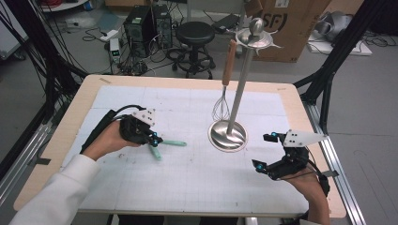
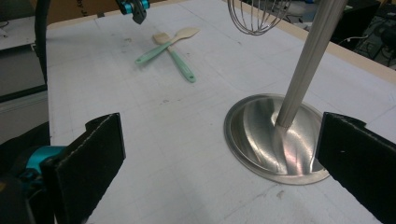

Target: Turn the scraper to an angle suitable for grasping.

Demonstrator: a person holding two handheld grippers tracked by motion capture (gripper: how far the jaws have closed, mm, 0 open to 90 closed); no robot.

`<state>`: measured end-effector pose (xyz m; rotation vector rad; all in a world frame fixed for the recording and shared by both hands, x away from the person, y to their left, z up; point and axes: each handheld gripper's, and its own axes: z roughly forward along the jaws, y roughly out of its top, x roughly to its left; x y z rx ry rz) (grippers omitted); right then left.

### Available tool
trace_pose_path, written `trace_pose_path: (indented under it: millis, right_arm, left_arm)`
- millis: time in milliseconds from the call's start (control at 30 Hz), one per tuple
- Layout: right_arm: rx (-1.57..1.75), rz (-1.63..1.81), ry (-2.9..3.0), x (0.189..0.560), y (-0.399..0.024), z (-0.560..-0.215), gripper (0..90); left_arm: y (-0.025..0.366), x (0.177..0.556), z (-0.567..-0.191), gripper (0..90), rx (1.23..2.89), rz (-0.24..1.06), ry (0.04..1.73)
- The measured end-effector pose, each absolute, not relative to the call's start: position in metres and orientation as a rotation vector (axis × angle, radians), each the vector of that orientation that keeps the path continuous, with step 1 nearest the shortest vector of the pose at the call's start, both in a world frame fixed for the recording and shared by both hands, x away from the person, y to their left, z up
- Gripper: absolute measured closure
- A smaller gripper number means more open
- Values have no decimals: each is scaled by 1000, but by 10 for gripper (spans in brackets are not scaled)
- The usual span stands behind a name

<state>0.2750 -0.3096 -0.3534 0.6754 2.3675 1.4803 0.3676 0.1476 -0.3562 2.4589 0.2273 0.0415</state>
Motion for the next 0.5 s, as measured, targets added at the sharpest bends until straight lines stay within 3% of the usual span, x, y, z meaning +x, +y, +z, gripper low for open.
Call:
trace_pose_path:
  millis: [500]
  right_arm:
    - [682,1467,2371,276,-310,-355,6]
  left_arm:
    - [127,372,-388,899,2545,-24,255]
